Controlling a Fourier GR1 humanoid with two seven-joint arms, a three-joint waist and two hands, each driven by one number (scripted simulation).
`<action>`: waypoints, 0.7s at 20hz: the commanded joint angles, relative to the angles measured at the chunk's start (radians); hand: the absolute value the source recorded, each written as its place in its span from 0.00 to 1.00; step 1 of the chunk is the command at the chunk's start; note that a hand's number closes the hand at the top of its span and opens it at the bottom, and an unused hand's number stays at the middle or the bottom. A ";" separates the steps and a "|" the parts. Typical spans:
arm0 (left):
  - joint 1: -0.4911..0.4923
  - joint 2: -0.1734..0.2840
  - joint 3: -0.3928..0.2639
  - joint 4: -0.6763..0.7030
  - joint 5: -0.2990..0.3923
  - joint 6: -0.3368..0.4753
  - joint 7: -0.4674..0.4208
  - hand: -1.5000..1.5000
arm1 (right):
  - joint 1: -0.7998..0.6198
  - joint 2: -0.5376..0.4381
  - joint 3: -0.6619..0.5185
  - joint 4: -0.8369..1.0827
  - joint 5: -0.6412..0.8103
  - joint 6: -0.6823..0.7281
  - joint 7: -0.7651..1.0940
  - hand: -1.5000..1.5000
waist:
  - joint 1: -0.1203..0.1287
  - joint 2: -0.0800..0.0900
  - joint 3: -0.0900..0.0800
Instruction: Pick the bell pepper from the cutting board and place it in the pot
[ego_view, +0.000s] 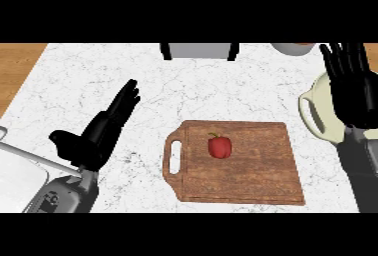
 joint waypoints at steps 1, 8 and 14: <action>-0.068 0.026 0.087 0.026 0.009 -0.009 -0.007 0.50 | -0.128 -0.043 0.026 0.038 -0.014 0.100 0.062 1.00 | 0.000 0.014 0.001; -0.063 0.038 0.180 0.013 0.005 0.074 -0.061 0.50 | -0.281 -0.348 0.249 -0.019 0.377 0.310 0.044 1.00 | 0.081 0.025 -0.009; -0.077 0.053 0.261 0.089 0.032 0.059 -0.115 0.50 | -0.246 -0.292 0.379 0.117 0.537 0.419 -0.410 0.00 | 0.036 0.030 0.003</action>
